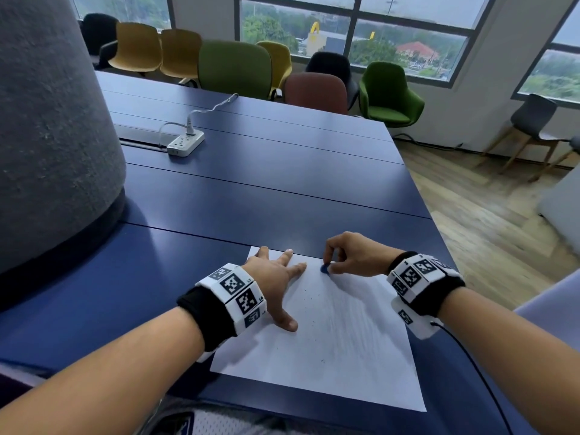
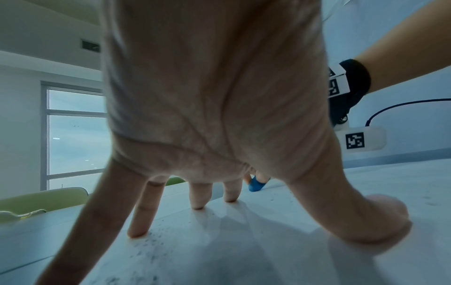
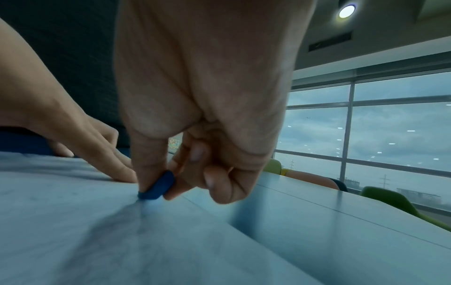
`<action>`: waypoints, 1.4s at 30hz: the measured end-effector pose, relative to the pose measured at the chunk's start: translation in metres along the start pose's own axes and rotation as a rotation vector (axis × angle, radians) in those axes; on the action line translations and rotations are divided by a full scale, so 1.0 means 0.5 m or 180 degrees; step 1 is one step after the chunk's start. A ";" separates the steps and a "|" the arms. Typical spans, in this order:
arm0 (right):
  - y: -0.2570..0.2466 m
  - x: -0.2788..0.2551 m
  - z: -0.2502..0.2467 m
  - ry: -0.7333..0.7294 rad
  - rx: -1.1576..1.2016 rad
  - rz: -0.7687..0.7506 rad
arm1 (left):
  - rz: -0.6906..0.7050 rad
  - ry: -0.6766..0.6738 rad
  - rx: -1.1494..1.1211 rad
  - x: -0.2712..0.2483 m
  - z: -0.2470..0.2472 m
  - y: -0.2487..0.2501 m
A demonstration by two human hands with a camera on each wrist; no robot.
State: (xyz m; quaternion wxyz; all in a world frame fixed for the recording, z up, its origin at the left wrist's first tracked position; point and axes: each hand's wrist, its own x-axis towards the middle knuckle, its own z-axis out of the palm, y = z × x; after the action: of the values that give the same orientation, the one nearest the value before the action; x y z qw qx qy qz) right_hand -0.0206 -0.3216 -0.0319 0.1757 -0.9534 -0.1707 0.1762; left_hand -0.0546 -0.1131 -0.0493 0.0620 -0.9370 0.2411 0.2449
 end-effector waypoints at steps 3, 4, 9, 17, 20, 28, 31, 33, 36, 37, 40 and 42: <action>0.006 -0.010 0.010 0.0093 0.0157 -0.0053 | 0.0006 0.0015 -0.0012 -0.003 -0.001 0.001; 0.004 -0.019 0.012 -0.0085 0.0167 -0.0098 | 0.0006 0.0014 -0.0001 -0.004 -0.003 0.001; -0.007 -0.021 0.002 -0.0515 -0.0039 -0.0112 | 0.0014 0.0003 0.0034 -0.006 -0.007 0.003; -0.006 -0.029 0.009 -0.0419 0.0082 -0.0088 | 0.0024 -0.0043 0.0054 -0.004 -0.008 0.005; -0.014 -0.027 0.004 -0.0682 -0.0011 -0.0116 | 0.0005 -0.0051 0.0028 -0.004 -0.007 0.006; 0.003 -0.006 0.021 0.0147 0.0224 0.0067 | 0.0027 -0.0021 0.0075 0.001 -0.004 0.008; 0.003 -0.020 0.024 0.0055 0.0306 -0.0004 | 0.0035 -0.0014 0.0082 0.002 -0.004 0.010; -0.001 -0.024 0.021 -0.0043 0.0242 -0.0045 | 0.0029 -0.0019 0.0089 0.003 -0.004 0.012; -0.011 -0.019 0.012 -0.0084 0.0061 -0.0034 | 0.0023 -0.0019 0.0100 0.006 -0.003 0.012; -0.012 -0.015 0.010 -0.0013 0.0046 -0.0008 | 0.0026 -0.0022 0.0112 0.007 -0.004 0.013; -0.011 -0.010 0.012 0.0149 0.0118 0.0071 | 0.0014 -0.0035 0.0177 0.010 -0.005 0.015; -0.014 -0.025 0.017 0.0034 0.0168 0.0034 | 0.0004 -0.0044 0.0203 0.010 -0.007 0.017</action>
State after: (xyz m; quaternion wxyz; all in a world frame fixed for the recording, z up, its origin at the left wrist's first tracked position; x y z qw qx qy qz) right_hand -0.0369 -0.3180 -0.0334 0.2008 -0.9502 -0.1600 0.1765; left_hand -0.0535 -0.1234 -0.0488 0.0934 -0.9327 0.2489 0.2436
